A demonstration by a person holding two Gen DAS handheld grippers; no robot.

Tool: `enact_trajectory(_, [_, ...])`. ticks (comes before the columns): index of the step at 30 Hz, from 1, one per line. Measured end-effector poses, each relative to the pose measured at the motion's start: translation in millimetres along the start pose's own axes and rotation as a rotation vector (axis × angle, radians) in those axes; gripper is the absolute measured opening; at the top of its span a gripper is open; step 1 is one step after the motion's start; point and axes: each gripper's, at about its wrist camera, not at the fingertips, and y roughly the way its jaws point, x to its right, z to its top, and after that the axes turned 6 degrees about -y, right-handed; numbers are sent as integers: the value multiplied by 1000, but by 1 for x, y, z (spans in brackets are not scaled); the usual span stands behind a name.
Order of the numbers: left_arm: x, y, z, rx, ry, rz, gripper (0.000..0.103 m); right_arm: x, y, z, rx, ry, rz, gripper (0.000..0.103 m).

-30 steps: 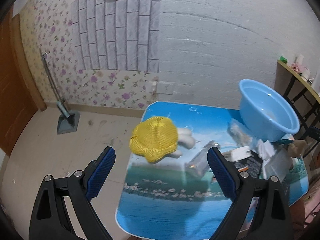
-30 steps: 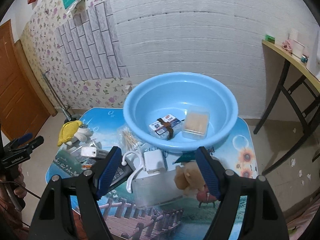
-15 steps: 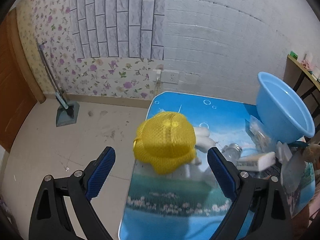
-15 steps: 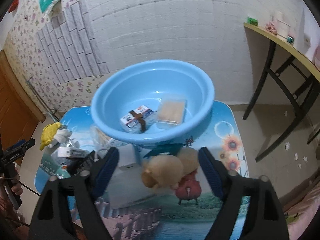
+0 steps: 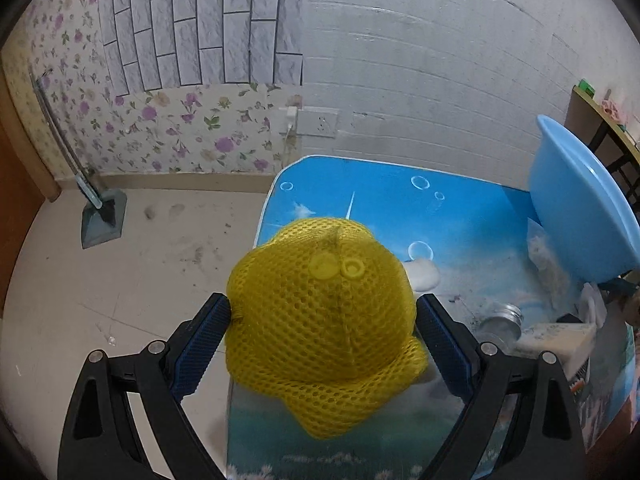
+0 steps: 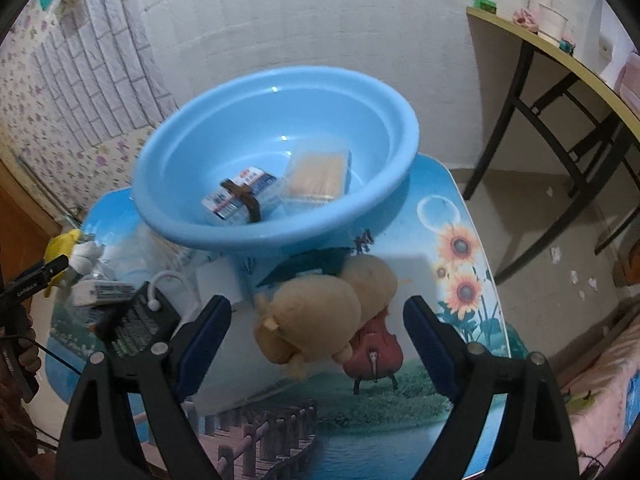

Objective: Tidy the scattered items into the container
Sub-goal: 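Grasp the yellow mesh cap with the left tool while the right tool grasps the teddy bear, then carry the cap and teddy bear into the basin and open both tools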

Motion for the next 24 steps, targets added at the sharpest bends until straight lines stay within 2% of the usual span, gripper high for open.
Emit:
enact_trajectory(5, [6,2,3,19,21,-1,95,10,12,0,-39,73,17,88])
enact_trajectory(9, [8,1,-1,13,22,-24,88,15,17,1,-46,90,26,75])
enact_trajectory(12, [10,-2,-2,6,25,-43,85,17,19,-2,-63,105,68,56])
enact_trajectory(13, [13,-5,-4,7,32,-48,85,17,17,-3,-60,98,64,53])
enact_trajectory(15, [20,-13,-6,22,53,-52,85,16,10,-5,-55,73,50,52])
enact_trajectory(18, [30,-27,-10,50,75,-53,85,20,1,-7,-32,86,76,51])
enact_trajectory(24, [40,-57,-18,91,75,-71,85,21,-16,-14,1,76,79,51])
